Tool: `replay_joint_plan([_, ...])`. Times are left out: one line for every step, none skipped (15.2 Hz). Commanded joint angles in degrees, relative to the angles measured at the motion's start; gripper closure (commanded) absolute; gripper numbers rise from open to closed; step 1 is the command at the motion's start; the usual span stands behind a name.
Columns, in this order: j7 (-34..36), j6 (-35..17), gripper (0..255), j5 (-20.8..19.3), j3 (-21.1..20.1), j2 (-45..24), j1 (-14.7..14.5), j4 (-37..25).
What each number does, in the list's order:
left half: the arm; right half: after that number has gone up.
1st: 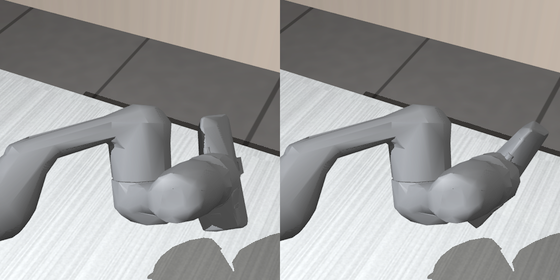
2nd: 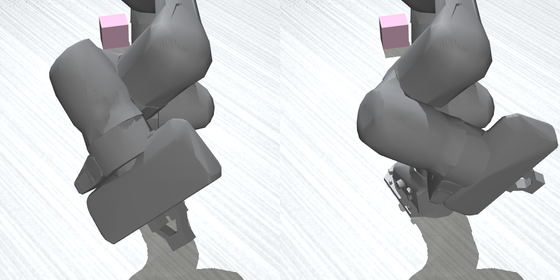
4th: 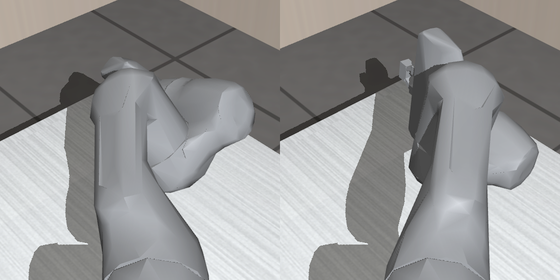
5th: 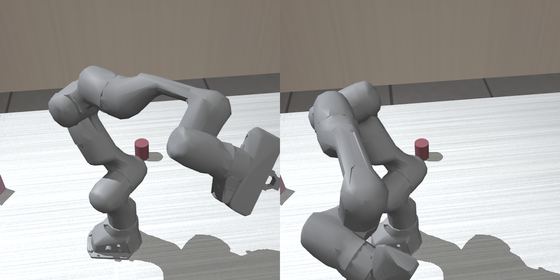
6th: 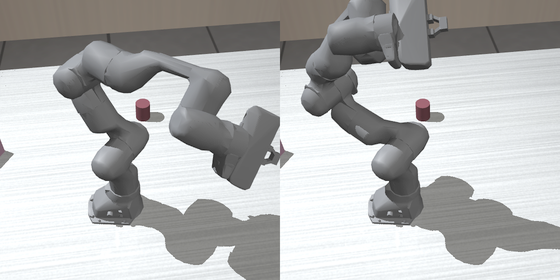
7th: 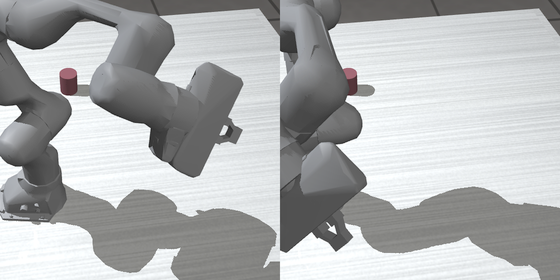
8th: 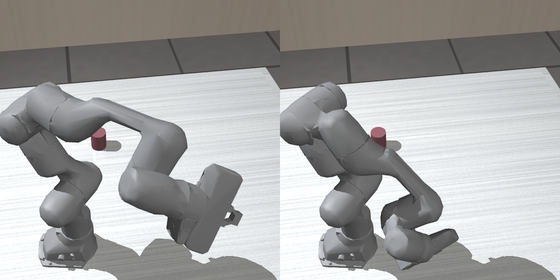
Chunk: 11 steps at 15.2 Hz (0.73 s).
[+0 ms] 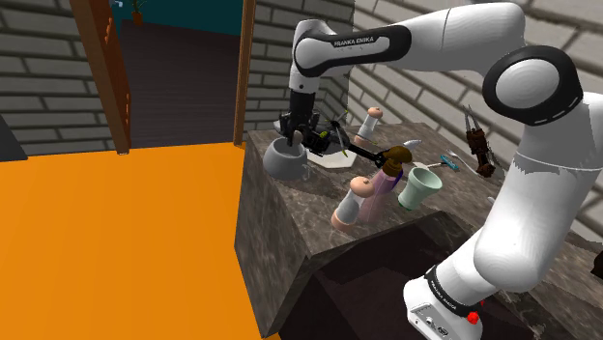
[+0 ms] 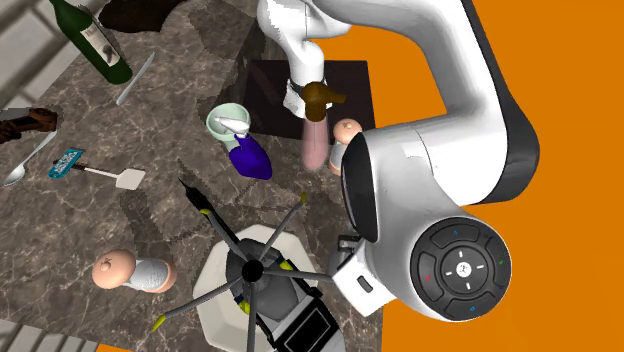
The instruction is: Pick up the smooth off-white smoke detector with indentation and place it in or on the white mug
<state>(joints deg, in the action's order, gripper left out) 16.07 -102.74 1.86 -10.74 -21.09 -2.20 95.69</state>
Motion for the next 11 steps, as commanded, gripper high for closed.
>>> replay_joint_plan([-0.13,-1.51,255,-0.09,0.07,-0.53,0.03,0.97])
replay_joint_plan([-0.14,-1.51,255,-0.09,0.07,-0.52,0.03,0.97])
replay_joint_plan([-0.13,-1.51,255,-0.09,0.07,-0.52,0.03,0.97])
replay_joint_plan([-0.13,-1.51,255,-0.09,0.07,-0.52,0.03,0.97])
replay_joint_plan([-0.13,-1.51,255,-0.09,0.07,-0.52,0.02,0.97])
replay_joint_plan([-0.13,-1.51,255,-0.09,0.07,-0.53,0.02,0.97])
replay_joint_plan([-0.13,-1.51,255,-0.09,0.07,-0.53,0.02,0.97])
replay_joint_plan([-0.13,-1.51,255,-0.09,0.07,-0.53,0.02,0.97])
replay_joint_plan([-0.14,-1.51,0,-0.09,0.07,-0.52,0.03,0.97])
replay_joint_plan([-0.14,-1.51,0,-0.09,0.07,-0.52,0.03,0.97])
replay_joint_plan([-0.14,-1.51,0,-0.09,0.07,-0.52,0.03,0.97])
